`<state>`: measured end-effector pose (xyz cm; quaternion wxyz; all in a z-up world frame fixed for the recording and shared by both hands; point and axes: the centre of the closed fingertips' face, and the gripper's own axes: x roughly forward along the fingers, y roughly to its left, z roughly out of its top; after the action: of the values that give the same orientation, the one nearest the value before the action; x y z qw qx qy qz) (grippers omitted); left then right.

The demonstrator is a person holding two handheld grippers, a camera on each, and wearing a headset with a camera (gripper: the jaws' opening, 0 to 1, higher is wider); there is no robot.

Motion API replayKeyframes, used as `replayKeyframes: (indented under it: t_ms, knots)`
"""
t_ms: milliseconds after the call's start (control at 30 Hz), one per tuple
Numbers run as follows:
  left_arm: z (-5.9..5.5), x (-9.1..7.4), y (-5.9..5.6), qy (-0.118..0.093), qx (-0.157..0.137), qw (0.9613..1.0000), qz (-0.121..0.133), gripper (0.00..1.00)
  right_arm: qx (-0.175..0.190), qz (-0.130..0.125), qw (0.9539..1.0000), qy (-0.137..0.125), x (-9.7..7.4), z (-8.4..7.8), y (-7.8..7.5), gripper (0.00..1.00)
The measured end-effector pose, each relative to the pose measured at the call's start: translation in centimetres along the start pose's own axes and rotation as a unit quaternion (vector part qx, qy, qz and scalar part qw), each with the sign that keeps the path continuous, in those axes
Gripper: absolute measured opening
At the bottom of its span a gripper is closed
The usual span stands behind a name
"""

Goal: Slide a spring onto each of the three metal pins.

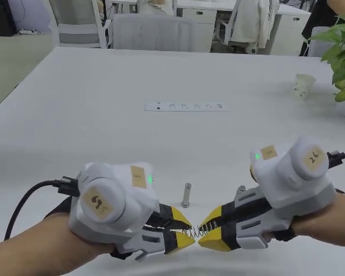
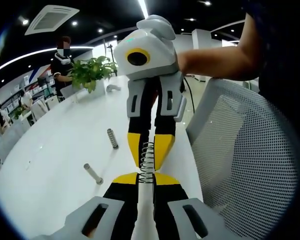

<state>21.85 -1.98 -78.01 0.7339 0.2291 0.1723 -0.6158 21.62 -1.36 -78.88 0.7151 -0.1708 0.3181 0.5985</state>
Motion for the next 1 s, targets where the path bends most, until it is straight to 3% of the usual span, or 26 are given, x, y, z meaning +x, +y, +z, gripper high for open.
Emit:
replayKeyframes:
  t_ms: [500,1000]
  knots:
    - [-0.3,0.2,0.1,0.007,0.003,1.0000,0.000,0.02,-0.011,0.000,0.9999,0.005,0.0,1.0,0.3,0.09]
    - [-0.5,0.3,0.0,0.006,0.001,1.0000,0.001,0.02,-0.028,-0.003,0.9988,0.040,0.2,1.5,0.7,0.09]
